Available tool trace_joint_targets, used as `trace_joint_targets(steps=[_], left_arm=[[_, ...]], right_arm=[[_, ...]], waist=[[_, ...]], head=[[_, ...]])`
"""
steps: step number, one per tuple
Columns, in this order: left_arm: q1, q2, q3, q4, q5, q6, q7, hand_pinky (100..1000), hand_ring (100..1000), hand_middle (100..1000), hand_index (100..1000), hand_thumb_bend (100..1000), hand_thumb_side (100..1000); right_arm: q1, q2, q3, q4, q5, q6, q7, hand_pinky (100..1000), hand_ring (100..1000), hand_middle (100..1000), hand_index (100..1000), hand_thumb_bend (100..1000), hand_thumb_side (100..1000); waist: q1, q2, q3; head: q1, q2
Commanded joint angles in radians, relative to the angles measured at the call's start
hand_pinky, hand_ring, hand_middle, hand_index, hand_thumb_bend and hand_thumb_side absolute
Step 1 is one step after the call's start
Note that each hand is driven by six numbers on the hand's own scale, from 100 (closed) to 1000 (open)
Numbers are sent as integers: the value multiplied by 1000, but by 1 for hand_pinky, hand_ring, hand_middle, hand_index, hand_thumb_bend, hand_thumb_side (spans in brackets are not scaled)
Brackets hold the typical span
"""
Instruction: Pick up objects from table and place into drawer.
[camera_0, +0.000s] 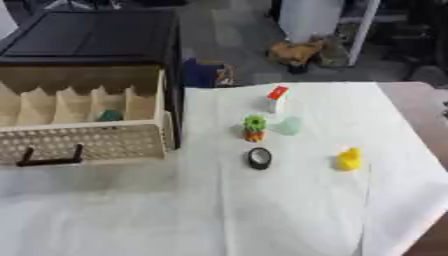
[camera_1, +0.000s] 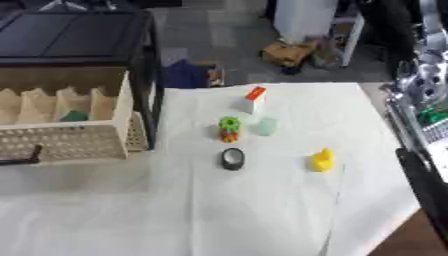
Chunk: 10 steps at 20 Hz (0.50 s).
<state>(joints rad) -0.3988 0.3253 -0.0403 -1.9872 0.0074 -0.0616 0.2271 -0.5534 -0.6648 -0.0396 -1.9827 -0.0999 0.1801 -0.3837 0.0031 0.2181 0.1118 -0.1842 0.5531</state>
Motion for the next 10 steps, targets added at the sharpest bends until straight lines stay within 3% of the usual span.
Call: trace_joint_targets(steps=[1,3,6,10], left_arm=[[-17,28,2,-13,-6,-9,-2,276,373,496,755,100,1000],[-34,54,11,-13,-21,-25,-16,272,371,494,752,100,1000],[-25,120,24,-13,-62,-66,-24,242,340,466,724,100,1000],[6,213,21,-13,-113,-123,-17,198,296,431,688,100,1000]], right_arm=[[-8,-35,-17,-17,-3,-21,-2,608,579,552,792,225,717],[18,-31,-40,-17,12,-38,-18,609,584,560,800,211,723],[84,-24,-57,-17,47,-77,-34,626,611,607,851,116,752],[156,-12,-75,-17,51,-133,-44,648,629,627,871,100,822]], waist=[[0,-13,-1],[12,-5,-7],[21,0,-8],[26,1,-8]], head=[[3,7],[2,17],[1,23],[0,30]])
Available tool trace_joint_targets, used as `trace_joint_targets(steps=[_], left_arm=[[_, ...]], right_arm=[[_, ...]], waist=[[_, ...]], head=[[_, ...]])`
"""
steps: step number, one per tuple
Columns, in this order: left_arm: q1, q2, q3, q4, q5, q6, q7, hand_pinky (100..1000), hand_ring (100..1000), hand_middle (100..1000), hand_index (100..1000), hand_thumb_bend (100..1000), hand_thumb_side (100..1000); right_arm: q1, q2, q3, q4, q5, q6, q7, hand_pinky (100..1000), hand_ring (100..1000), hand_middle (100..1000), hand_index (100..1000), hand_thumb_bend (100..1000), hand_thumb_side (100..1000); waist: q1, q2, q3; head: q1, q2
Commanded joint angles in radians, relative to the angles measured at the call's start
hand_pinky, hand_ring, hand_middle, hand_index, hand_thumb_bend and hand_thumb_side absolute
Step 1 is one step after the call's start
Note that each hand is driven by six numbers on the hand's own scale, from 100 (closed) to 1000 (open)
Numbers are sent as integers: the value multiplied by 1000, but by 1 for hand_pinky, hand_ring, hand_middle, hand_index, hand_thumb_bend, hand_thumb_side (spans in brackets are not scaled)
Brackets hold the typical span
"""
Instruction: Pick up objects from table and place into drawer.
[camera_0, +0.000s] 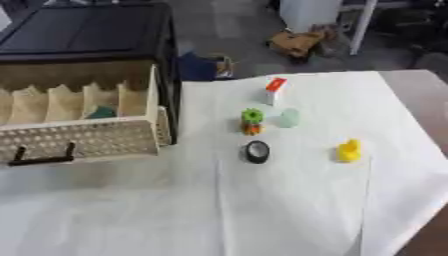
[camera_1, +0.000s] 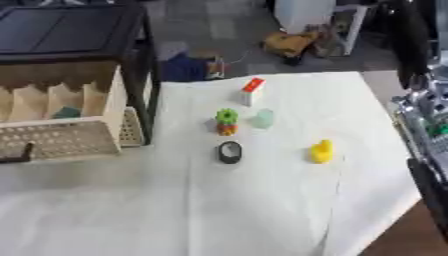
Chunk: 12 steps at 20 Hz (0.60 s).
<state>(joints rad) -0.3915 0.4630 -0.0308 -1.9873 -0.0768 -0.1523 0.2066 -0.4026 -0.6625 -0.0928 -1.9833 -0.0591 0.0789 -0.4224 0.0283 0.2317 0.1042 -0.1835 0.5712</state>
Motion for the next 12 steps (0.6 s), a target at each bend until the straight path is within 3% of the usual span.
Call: trace_joint_targets(steps=[1,5,7,12], left_arm=[[6,94,12,-13,-40,-48,6,196,293,428,684,100,1000],[39,158,9,-13,-90,-106,-20,195,292,419,663,100,1000],[58,187,10,-13,-118,-133,-45,201,298,428,679,100,1000],[115,278,7,-13,-191,-189,-117,252,351,472,762,100,1000]], right_arm=[[15,-13,-26,-17,10,-47,-7,649,630,629,872,100,832],[61,-4,-37,-17,8,-105,2,665,645,650,891,100,987],[82,0,-45,-17,9,-132,12,670,649,653,894,100,1000],[118,6,-55,-17,13,-200,34,675,651,657,906,239,1000]], waist=[[2,-12,-1],[7,-9,-5],[11,-9,-5],[22,-10,-5]], head=[[0,12],[7,14],[14,15],[26,13]])
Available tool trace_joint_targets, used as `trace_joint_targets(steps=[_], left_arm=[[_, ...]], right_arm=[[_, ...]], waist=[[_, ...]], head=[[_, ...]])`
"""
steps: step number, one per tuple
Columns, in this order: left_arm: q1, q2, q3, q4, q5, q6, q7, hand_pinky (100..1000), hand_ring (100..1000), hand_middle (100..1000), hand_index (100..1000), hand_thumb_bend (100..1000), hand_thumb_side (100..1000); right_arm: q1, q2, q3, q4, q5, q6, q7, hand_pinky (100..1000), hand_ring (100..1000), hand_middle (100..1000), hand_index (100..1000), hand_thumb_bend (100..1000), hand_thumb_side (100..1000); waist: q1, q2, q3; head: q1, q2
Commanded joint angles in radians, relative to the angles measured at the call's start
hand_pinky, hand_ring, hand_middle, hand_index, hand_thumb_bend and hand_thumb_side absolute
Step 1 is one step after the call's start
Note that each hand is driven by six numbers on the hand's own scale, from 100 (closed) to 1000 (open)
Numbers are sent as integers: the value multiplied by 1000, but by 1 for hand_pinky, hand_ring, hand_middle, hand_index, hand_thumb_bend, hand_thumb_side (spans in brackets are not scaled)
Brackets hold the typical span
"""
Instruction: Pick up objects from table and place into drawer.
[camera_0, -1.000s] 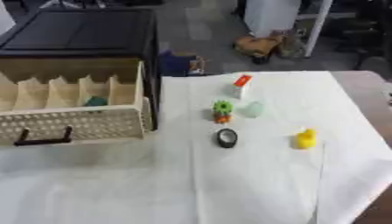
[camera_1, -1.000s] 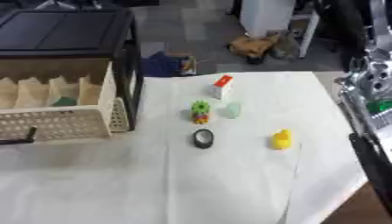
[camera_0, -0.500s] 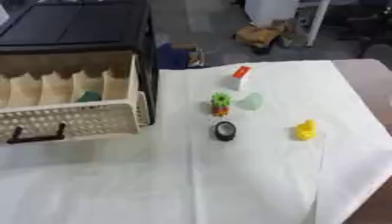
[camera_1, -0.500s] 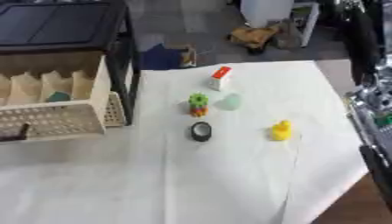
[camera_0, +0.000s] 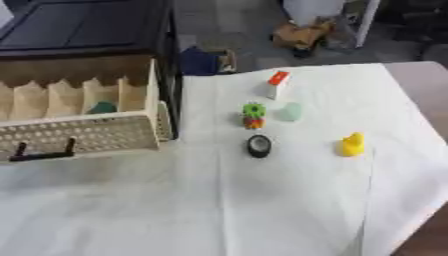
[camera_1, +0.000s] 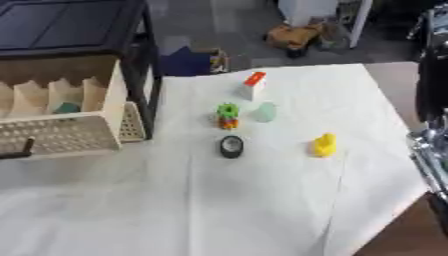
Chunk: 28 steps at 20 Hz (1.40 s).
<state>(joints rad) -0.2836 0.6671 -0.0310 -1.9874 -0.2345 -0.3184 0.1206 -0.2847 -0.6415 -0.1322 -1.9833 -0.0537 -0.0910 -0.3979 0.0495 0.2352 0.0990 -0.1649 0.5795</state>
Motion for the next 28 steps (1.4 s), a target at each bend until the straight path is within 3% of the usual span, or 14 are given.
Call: trace_joint_targets(steps=[1,5,10,14,18,23,28], left_arm=[[21,96,-4,-13,-48,-35,-47,255,354,474,765,100,1000],[80,191,-59,-13,-108,-75,-107,309,431,523,803,100,1000],[137,296,-129,-13,-186,-82,-185,346,511,576,853,100,1000],[157,308,-180,-13,-245,-69,-249,382,567,620,893,100,1000],[171,323,-245,-13,-285,-38,-309,377,568,621,897,100,1000],[154,328,-271,-13,-263,-18,-390,370,567,627,906,100,1000],[132,337,-308,-13,-221,38,-463,433,644,671,943,100,1000]], right_arm=[[4,-16,-18,-17,9,-36,15,675,651,657,906,240,1000],[18,-20,-28,-17,12,-43,18,676,647,652,905,248,1000],[23,-20,-30,-17,10,-41,19,678,649,652,904,245,1000],[20,-19,-28,-17,7,-42,23,680,648,652,903,248,1000],[19,-14,-27,-17,7,-36,30,681,647,652,903,253,1000],[23,-10,-30,-17,7,-33,31,682,647,652,903,249,1000],[26,-6,-31,-17,6,-31,32,684,647,651,903,251,1000]], waist=[[3,-14,-1],[10,-17,0],[13,-26,8],[12,-31,10],[9,-36,6],[6,-45,11],[3,-49,14]], head=[[8,5],[13,3],[31,10],[46,12],[58,12],[65,8],[67,4]])
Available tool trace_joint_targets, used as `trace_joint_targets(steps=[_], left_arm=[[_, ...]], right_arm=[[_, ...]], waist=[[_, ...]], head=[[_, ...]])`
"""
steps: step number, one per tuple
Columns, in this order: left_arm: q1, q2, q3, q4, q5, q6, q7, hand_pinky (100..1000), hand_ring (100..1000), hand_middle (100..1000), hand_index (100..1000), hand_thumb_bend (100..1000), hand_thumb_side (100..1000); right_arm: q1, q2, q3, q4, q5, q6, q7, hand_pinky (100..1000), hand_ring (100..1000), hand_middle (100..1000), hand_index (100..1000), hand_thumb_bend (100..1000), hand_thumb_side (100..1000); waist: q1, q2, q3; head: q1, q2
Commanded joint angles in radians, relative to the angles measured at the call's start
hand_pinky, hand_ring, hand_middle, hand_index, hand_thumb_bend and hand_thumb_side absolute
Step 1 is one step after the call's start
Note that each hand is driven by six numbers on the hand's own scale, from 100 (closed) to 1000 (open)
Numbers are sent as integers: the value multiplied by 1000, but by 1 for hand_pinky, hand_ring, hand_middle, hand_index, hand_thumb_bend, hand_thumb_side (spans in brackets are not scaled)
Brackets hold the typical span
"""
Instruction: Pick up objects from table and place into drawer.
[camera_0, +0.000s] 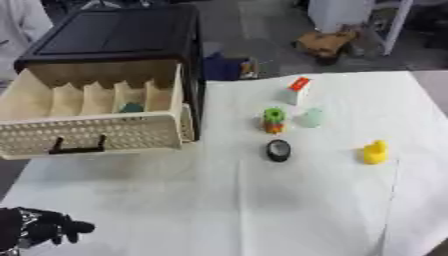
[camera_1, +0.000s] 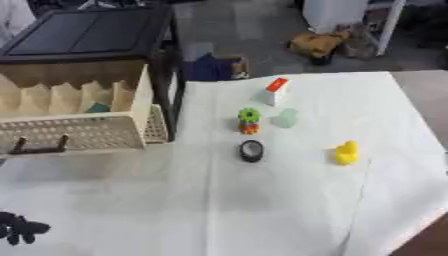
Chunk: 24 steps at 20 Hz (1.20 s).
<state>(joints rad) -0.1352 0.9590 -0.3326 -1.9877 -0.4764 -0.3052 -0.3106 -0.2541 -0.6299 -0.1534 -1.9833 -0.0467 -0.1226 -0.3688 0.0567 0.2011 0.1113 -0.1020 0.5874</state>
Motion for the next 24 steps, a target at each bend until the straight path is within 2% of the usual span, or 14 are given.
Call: trace_joint_targets(steps=[1,7,10,13,20,24], left_arm=[[-26,48,-13,-12,28,40,-48,444,652,668,937,100,1000],[-92,62,-20,-12,42,131,-140,423,619,643,922,100,1000],[-118,56,-22,-12,46,171,-186,409,579,639,922,100,1000],[-135,45,-19,-12,62,206,-231,412,576,643,922,100,1000],[-208,17,13,-12,93,245,-343,410,580,642,920,100,1000],[-231,5,25,-12,109,275,-384,436,620,666,941,100,1000]], right_arm=[[-4,-16,-10,-17,-1,1,3,684,647,651,903,253,1000],[0,-10,-11,-17,-2,1,5,686,645,649,903,255,1000],[-1,-7,-11,-17,-3,2,8,685,644,648,902,256,1000],[-3,-5,-12,-17,-4,2,8,686,641,648,902,257,1000],[-3,-5,-14,-17,-5,0,8,688,626,648,901,256,1000],[-3,-3,-16,-17,-5,0,5,689,626,647,901,253,1000]], waist=[[-5,-15,2],[-8,-13,0],[-10,-10,-2],[-11,-8,-5],[-12,-5,-8],[-11,-4,-11]], head=[[4,-5],[10,-13],[9,-13],[7,-12],[4,-19],[4,-25]])
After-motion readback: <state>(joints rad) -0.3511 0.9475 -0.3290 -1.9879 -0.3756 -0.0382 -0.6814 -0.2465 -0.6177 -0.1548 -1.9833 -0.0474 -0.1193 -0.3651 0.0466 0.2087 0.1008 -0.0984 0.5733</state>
